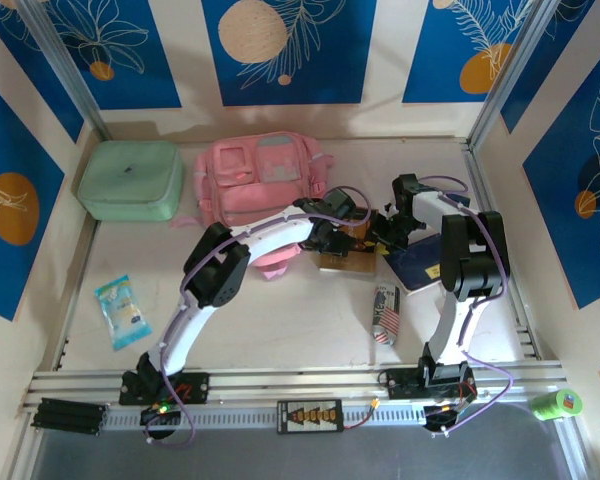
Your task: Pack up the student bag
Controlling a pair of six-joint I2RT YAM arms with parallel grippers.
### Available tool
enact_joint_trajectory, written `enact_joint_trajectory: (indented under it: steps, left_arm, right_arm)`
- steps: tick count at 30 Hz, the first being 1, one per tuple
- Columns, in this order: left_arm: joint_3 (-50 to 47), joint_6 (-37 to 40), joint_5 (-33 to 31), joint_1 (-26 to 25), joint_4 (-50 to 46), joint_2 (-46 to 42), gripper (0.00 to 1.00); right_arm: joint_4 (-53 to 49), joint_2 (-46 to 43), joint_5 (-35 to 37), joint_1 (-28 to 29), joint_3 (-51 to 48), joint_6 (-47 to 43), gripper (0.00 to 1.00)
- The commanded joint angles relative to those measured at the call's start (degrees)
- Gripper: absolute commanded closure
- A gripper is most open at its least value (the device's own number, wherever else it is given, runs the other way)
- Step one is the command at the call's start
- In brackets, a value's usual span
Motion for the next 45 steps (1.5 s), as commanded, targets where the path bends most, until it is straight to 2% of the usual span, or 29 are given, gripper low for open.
enact_joint_trajectory:
  steps: [1, 7, 16, 23, 31, 45]
  left_arm:
    - [0.50, 1.92, 0.16, 0.15, -3.95, 3.33, 0.39]
    - [0.57, 2.97, 0.73, 0.07, -5.80, 5.27, 0.44]
    - [-0.49, 3.42, 0.62, -0.35, -5.94, 5.81, 0.53]
    - [-0.44, 3.43, 0.53, -0.40, -6.03, 5.86, 0.54]
    - [-0.53, 3.60, 0.14, -0.38, -6.06, 5.86, 0.54]
    - [-2.13, 3.16, 0.34, -0.36, -4.54, 4.63, 0.55]
  right_arm:
    - [-2.98, 0.55, -1.58, 1.31, -0.03, -0.91, 0.66]
    - [-3.58, -3.30, -6.23, 2.50, 1.43, -2.73, 0.70]
    - [-5.86, -5.78, -5.16, 3.14, 2.84, -4.03, 0.75]
    - [-7.34, -5.22, -1.83, 3.59, 3.49, -4.25, 0.79]
    - [-11.30, -3.31, 5.09, 4.63, 5.34, -5.32, 0.82]
    - [-11.25, -1.91, 7.98, 4.83, 4.77, -6.60, 0.87]
